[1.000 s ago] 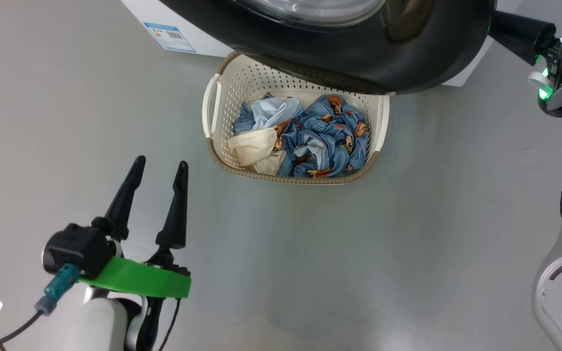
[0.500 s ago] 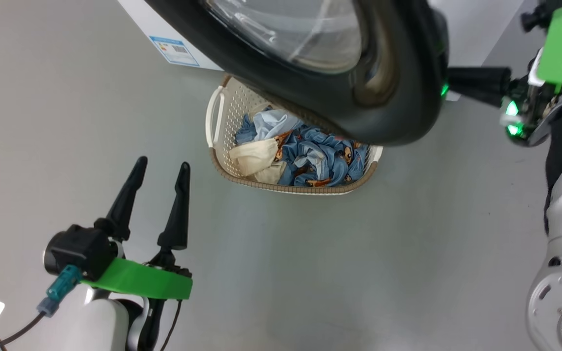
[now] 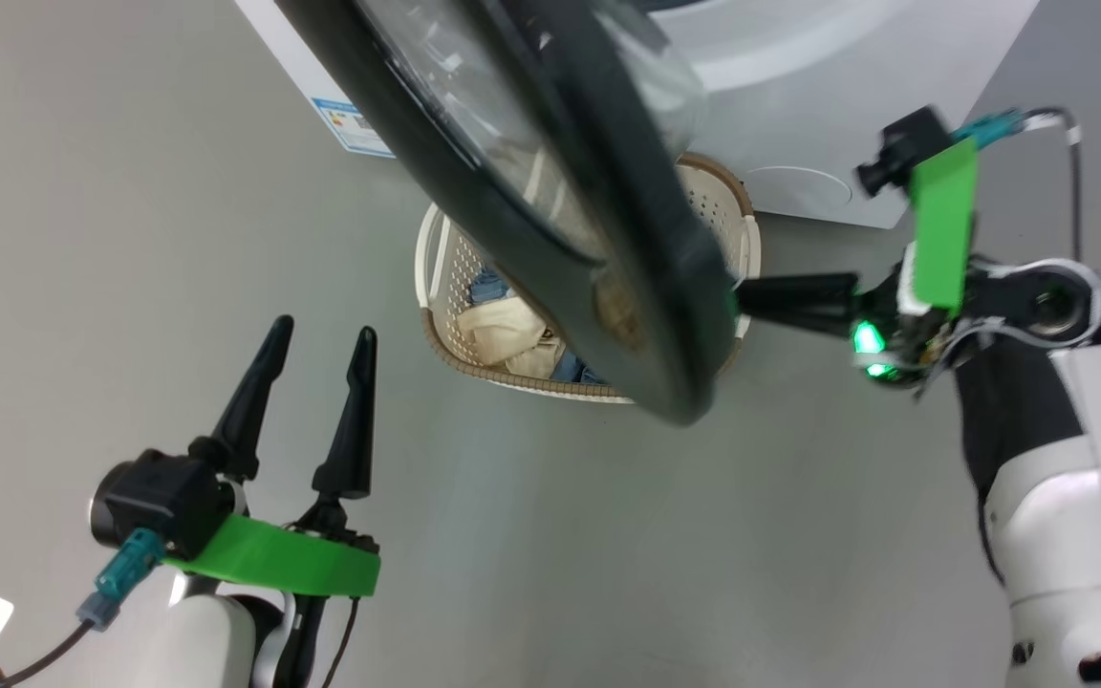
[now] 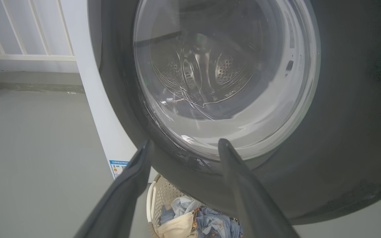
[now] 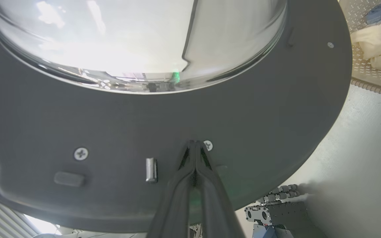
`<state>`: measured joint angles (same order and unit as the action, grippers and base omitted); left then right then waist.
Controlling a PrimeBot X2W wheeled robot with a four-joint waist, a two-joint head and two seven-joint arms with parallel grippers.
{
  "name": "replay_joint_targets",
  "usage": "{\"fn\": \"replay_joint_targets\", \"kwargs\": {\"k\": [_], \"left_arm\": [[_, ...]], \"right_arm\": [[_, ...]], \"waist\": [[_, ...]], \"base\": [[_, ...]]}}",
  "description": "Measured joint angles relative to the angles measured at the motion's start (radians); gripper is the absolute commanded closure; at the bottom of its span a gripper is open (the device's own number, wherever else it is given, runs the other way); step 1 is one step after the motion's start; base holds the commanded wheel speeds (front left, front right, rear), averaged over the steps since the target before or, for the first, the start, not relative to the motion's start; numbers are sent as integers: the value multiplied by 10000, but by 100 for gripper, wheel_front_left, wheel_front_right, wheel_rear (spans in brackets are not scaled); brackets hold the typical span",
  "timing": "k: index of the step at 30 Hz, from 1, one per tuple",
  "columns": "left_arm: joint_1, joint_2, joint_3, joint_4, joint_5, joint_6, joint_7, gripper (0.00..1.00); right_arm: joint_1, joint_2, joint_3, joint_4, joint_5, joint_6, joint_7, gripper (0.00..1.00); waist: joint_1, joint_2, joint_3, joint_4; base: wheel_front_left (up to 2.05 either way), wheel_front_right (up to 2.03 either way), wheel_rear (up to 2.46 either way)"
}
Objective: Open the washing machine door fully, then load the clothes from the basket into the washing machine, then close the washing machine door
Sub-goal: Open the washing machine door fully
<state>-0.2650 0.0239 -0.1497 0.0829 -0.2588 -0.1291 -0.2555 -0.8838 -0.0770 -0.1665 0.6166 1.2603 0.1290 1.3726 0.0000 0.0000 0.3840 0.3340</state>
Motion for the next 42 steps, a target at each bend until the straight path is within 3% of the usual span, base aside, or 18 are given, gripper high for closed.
{"fn": "replay_joint_targets", "kwargs": {"k": [9, 21, 29, 42], "left_arm": [[35, 0, -6, -25, 0, 0, 0, 0], [90, 0, 29, -36, -2, 0, 0, 0], [140, 0, 100, -46, -6, 0, 0, 0], [142, 0, 222, -44, -4, 0, 0, 0]], "right_arm": [[858, -25, 2826, -267, 2042, 0, -1494, 100], [890, -92, 5344, -293, 3630, 0, -3060, 100], [841, -94, 6378, -221, 4272, 0, -3597, 100], [829, -98, 7028, -42, 4736, 0, -4029, 100]], "waist": [[0, 0, -132, 113], [-1, 0, -203, 160], [0, 0, -208, 106], [0, 0, -296, -76]], "base": [[0, 0, 0], [0, 0, 0], [0, 0, 0], [0, 0, 0]]}}
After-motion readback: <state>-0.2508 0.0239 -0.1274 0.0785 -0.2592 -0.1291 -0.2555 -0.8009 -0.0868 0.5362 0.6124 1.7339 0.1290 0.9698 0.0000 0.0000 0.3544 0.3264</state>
